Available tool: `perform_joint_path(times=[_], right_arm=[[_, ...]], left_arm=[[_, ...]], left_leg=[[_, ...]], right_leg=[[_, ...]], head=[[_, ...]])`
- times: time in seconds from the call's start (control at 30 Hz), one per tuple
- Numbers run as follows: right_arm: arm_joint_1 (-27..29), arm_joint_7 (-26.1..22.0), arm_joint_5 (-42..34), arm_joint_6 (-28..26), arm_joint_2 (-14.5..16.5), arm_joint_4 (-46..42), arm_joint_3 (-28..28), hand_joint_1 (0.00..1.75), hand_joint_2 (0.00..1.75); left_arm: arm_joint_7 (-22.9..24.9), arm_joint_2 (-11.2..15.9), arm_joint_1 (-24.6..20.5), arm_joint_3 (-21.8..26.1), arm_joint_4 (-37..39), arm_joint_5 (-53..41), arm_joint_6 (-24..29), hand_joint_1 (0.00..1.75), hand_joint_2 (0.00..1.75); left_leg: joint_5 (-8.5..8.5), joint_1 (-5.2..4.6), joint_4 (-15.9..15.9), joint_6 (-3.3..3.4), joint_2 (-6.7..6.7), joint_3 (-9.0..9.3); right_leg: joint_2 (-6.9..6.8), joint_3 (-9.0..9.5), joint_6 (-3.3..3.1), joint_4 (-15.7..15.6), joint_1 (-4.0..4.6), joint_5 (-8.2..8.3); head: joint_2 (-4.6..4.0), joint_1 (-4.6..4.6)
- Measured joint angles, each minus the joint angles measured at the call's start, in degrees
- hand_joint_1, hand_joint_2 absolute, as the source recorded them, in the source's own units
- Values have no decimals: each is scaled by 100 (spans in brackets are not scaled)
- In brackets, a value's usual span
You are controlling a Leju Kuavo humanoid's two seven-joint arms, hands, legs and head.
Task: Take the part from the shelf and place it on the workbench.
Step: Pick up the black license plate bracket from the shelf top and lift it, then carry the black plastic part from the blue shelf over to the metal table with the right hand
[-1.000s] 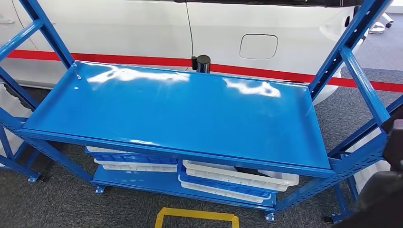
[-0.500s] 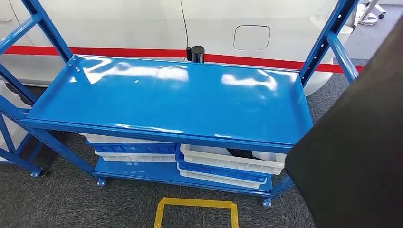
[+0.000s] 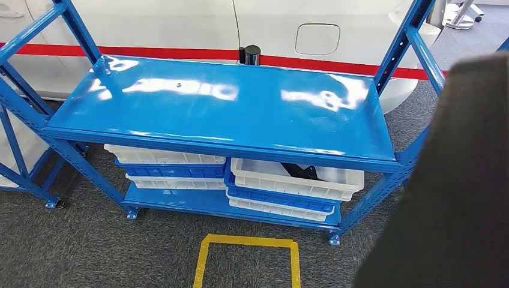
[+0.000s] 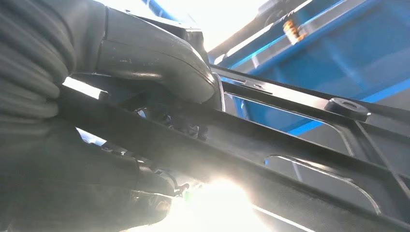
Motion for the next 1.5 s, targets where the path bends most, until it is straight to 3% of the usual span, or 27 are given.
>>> perform_joint_path(times=[0.07,0.27,0.3,0.37,0.4,0.43,0.47,0.5,0.53,0.6,0.67,0.7,0.73,0.8,0.87,0.93,0.97,1.03,1.07,1.1,1.17,1.2,1.23,1.3,1.37,1.43,1.5], right_arm=[[88,-188,-263,0,60,51,-65,173,175],[107,-215,-309,0,72,66,-75,173,175],[141,-247,-364,0,94,97,-101,173,175],[254,-310,-502,0,168,211,-189,173,175],[315,-313,-598,0,204,294,-239,173,175],[326,-178,-660,4,161,409,-252,173,175],[303,-4,-704,13,84,538,-242,173,175],[232,200,-711,35,-26,676,-204,173,175],[118,403,-684,84,-149,845,-150,173,175],[-196,603,-618,237,-294,1202,-40,173,175],[-578,769,-565,386,-383,1624,58,173,175],[-769,842,-532,435,-407,1848,97,173,175],[-972,923,-491,469,-422,2096,131,173,175],[-1467,1109,-387,520,-440,2678,176,173,175],[-1945,1291,-306,551,-467,3250,173,173,175],[-2249,1383,-266,562,-524,3685,141,173,175],[-2341,1401,-253,562,-554,3858,122,173,175],[-2447,1409,-239,562,-614,4128,94,173,175],[-2470,1412,-237,562,-645,4232,79,173,175],[-2488,1412,-237,562,-674,4319,63,173,175],[-2524,1415,-238,563,-713,4469,32,173,175],[-2532,1418,-237,564,-723,4527,19,173,175],[-2535,1422,-234,571,-731,4579,10,173,175],[-2537,1423,-234,604,-749,4648,-3,173,175],[-2545,1380,-326,673,-771,4677,-24,173,175],[-2549,1245,-589,781,-784,4680,-47,173,175],[-2541,1055,-979,909,-787,4661,-63,173,175]], left_arm=[[1,-1,5,22,1,7,12,0,175],[2,-3,7,29,2,12,14,0,175],[2,-4,7,41,1,16,17,0,175],[3,-3,7,81,0,32,24,0,175],[0,-3,5,104,-1,42,27,0,175],[-9,-1,2,117,-1,35,23,0,175],[-20,-1,-2,124,-1,23,14,0,175],[-33,4,-4,124,-1,3,0,0,175],[-52,13,-4,123,-1,-24,-17,0,175],[-95,24,-4,122,-1,-49,-63,0,175],[-127,29,-17,120,-1,-87,-103,0,175],[-132,35,-25,118,-1,-108,-113,0,175],[-131,42,-32,115,-1,-138,-124,0,175],[-105,56,-39,103,-1,-216,-143,0,175],[-60,68,-63,67,-1,-310,-167,0,175],[-28,78,-92,19,0,-380,-192,0,175],[-20,83,-99,-2,0,-404,-201,0,175],[-15,85,-89,-29,1,-430,-209,0,175],[-14,89,-84,-39,1,-434,-212,0,175],[-14,93,-78,-46,2,-436,-214,0,175],[-15,105,-76,-65,2,-440,-216,0,175],[-19,108,-75,-72,2,-442,-223,0,175],[-25,108,-75,-78,2,-449,-237,0,175],[-43,106,-72,-85,2,-465,-269,0,175],[-52,107,-71,-101,2,-484,-283,0,175],[-37,115,-71,-122,2,-498,-277,0,175],[7,132,-66,-133,2,-504,-258,0,175]], left_leg=[[34,-9,-16,63,6,-69],[56,2,-24,94,16,-73],[99,4,-28,143,36,-118],[302,-12,-27,235,103,-361],[472,-28,-7,253,137,-561],[659,-48,8,209,156,-735],[825,-61,19,150,167,-871],[925,-59,30,87,163,-945],[910,-55,57,34,150,-980],[463,-29,363,-17,114,-1076],[-159,-27,1008,-50,80,-1208],[-303,-27,1332,-64,68,-1250],[-289,-25,1569,-73,63,-1249],[85,-14,1554,-75,63,-1022],[281,-2,884,-62,62,-486],[131,-27,223,-18,47,-81],[71,-52,65,15,38,-25],[129,-68,3,136,44,-128],[196,-65,-13,217,55,-195],[271,-58,-31,286,71,-269],[416,-63,-29,350,87,-437],[484,-68,-26,349,91,-526],[553,-71,-22,344,96,-618],[678,-68,-12,319,104,-783],[787,-71,17,269,102,-914],[888,-89,39,202,96,-980],[990,-99,29,142,93,-1004]], right_leg=[[1,-34,45,-11,2,48],[-1,-51,52,-5,9,41],[4,-99,23,84,4,-88],[22,-244,-27,782,-11,-603],[32,-39,-10,882,-21,-754],[43,307,0,701,-1,-853],[51,690,13,341,25,-807],[56,1020,-42,-178,22,-756],[55,1081,-127,-374,23,-782],[41,950,-259,-375,-20,-641],[36,785,-329,-370,1,-489],[34,701,-332,-361,14,-413],[32,603,-327,-345,23,-337],[36,381,-296,-274,28,-200],[41,164,-241,-154,35,-111],[10,22,-156,-61,56,-35],[-13,-30,-113,-42,63,14],[-31,-121,-30,-7,69,65],[-26,-194,-30,87,67,-32],[-14,-285,-47,272,67,-218],[14,-486,-110,939,52,-729],[23,-543,-103,1288,49,-887],[27,-541,-60,1542,43,-927],[28,-283,70,1488,28,-709],[29,350,124,693,17,-548],[44,871,45,-101,44,-651],[56,938,-43,-302,73,-709]], head=[[0,1],[0,6],[0,9],[0,11],[0,12],[0,10],[0,7],[0,6],[0,2],[0,-6],[0,-14],[0,-16],[0,-16],[0,-17],[0,-19],[0,-8],[0,-2],[0,1],[0,7],[0,16],[0,38],[0,40],[0,39],[0,39],[0,43],[0,43],[0,40]])
